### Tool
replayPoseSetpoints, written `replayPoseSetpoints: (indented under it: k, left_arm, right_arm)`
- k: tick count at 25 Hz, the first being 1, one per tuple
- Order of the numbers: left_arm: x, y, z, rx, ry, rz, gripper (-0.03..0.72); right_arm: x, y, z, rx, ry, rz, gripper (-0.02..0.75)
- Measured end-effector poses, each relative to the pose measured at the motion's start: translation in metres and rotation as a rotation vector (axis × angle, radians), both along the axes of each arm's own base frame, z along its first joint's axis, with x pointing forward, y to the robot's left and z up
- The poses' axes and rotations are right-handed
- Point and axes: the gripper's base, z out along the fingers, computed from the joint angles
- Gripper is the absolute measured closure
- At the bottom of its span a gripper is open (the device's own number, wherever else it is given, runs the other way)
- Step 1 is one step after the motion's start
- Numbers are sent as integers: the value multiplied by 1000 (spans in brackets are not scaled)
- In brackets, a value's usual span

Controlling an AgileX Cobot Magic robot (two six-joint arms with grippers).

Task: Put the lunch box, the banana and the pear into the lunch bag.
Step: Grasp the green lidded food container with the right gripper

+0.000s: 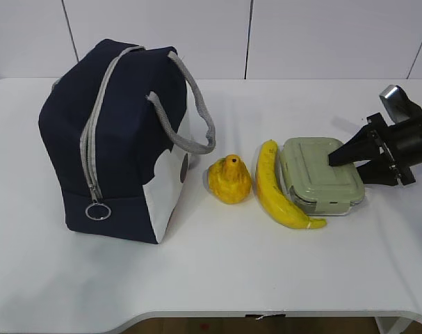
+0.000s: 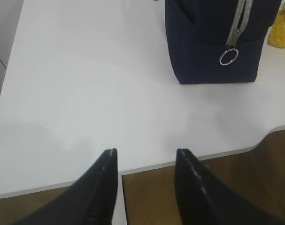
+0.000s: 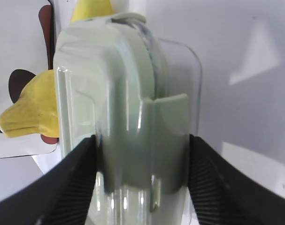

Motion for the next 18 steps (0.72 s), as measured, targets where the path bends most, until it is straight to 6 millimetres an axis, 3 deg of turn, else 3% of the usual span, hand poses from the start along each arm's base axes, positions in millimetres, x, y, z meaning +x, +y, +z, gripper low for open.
replayPoseSetpoints:
  k: [18]
  left_arm:
    - [0, 0, 0, 0, 0, 0, 380]
  right_arm:
    - [0, 0, 1, 5, 0, 5, 349]
